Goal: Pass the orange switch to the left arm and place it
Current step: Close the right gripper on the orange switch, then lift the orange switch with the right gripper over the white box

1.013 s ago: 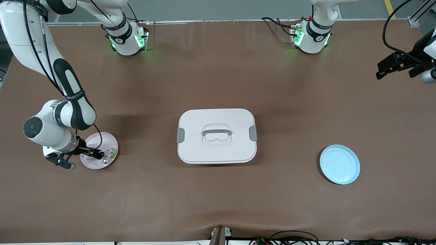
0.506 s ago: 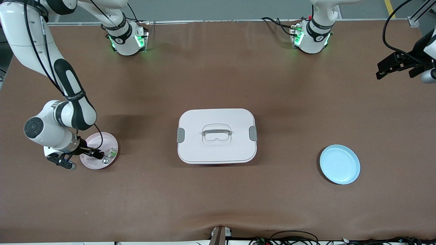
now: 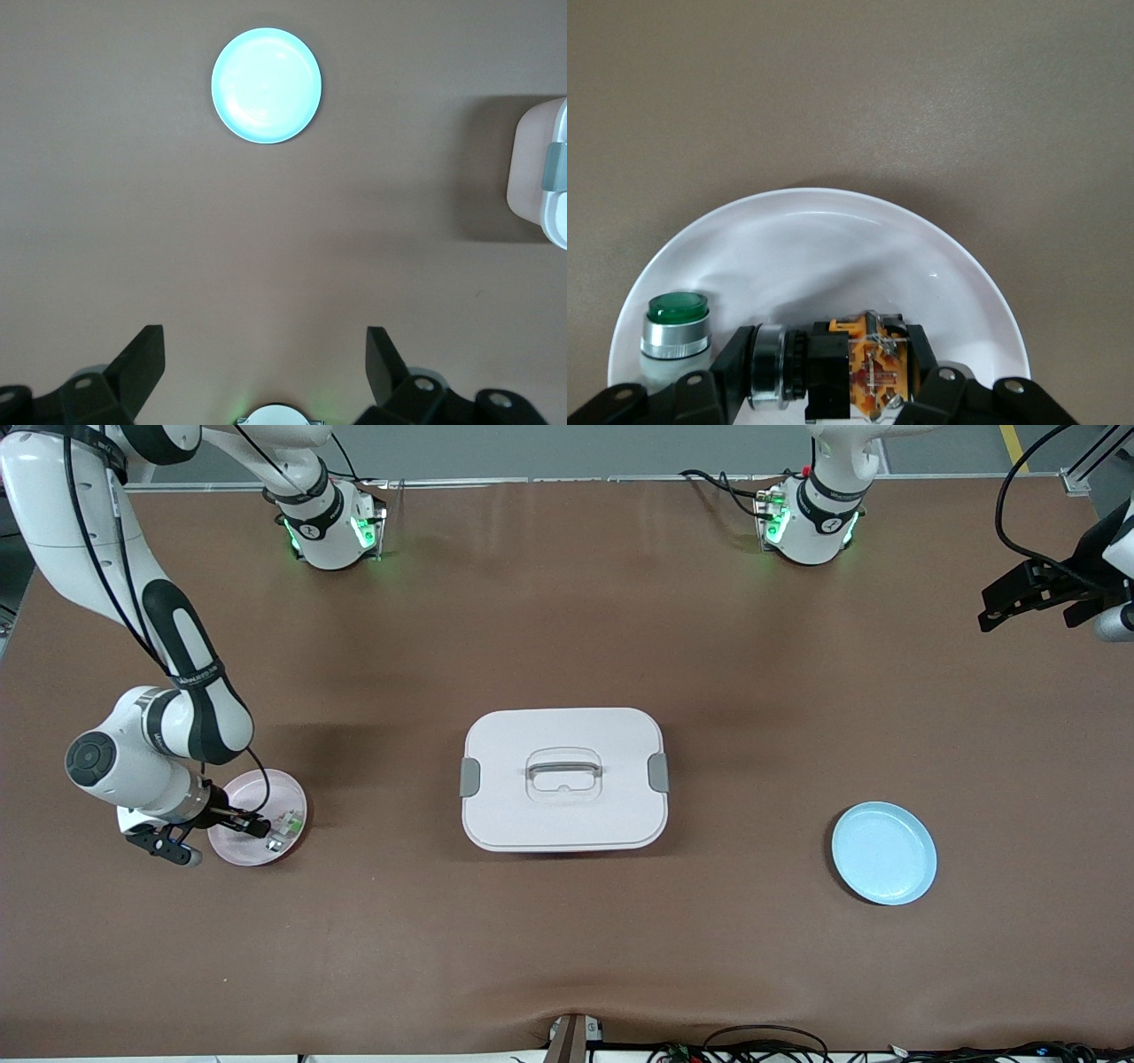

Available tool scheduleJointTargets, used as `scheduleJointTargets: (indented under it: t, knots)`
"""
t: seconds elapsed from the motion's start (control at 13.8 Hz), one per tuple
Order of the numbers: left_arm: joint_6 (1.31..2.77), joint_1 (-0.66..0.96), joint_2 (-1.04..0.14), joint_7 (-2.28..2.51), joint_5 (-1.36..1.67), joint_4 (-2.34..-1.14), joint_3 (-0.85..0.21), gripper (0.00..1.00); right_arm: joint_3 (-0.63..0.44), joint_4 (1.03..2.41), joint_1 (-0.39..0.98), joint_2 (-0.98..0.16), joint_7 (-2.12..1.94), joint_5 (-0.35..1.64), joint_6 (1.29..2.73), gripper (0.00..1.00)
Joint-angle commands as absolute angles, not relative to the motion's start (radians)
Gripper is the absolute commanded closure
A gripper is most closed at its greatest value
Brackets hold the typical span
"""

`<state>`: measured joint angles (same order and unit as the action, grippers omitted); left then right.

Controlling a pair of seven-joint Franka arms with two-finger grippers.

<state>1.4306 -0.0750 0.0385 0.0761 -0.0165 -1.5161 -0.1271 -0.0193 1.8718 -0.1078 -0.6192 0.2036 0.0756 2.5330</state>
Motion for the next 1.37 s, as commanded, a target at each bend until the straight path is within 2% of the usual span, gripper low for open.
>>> scheduleJointTargets:
  t: [0.0, 0.29, 0.43, 0.58, 0.94, 1.3]
  knots:
    - [1.416, -0.077, 0.037, 0.058, -0.006, -1.497, -0.124, 0.0, -0.011, 1.861, -0.11, -0.627, 0.216, 0.098, 2.485, 1.0]
    - [1.422, -0.077, 0.031, 0.058, -0.006, -1.497, -0.123, 0.0, -0.012, 1.729, -0.107, -0.577, 0.263, 0.239, 2.147, 1.0]
    - [1.424, -0.077, 0.031, 0.06, -0.006, -1.497, -0.123, 0.0, -0.011, 1.616, -0.103, -0.571, 0.384, 0.245, 1.943, 1.0]
    - [1.424, -0.077, 0.031, 0.061, -0.008, -1.497, -0.124, 0.0, -0.005, 1.536, -0.08, -0.557, 0.509, 0.252, 1.806, 1.0]
    - [1.422, -0.077, 0.032, 0.061, -0.008, -1.497, -0.124, 0.0, 0.069, 1.525, 0.003, -0.451, 0.909, 0.37, 1.732, 1.0]
    - [1.422, -0.077, 0.035, 0.067, -0.009, -1.497, -0.124, 0.0, 0.152, 1.463, 0.109, -0.451, 1.305, 0.432, 1.747, 1.0]
